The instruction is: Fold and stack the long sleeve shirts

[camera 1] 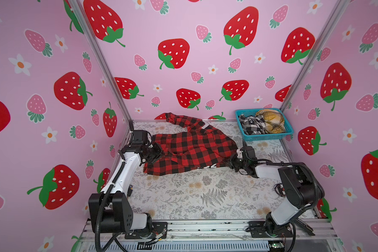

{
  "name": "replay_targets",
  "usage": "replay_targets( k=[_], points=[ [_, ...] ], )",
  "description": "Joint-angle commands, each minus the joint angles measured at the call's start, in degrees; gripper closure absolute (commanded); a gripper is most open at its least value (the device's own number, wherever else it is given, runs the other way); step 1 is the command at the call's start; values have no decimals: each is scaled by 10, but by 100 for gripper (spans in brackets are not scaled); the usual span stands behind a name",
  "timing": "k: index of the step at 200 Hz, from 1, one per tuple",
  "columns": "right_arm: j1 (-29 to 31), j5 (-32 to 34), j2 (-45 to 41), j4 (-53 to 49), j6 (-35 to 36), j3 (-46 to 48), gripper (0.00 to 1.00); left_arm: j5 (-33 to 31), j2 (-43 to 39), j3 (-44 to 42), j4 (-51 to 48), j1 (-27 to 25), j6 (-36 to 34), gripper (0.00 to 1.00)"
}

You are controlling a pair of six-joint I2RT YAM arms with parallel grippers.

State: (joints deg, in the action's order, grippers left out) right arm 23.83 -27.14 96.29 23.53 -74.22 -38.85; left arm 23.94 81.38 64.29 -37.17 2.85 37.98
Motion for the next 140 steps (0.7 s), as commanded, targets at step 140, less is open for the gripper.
replay_targets(
  k=[140],
  points=[
    [12, 8, 16, 29, 53, 19, 100, -110, 152, -21, 14, 64, -37, 100]
  ],
)
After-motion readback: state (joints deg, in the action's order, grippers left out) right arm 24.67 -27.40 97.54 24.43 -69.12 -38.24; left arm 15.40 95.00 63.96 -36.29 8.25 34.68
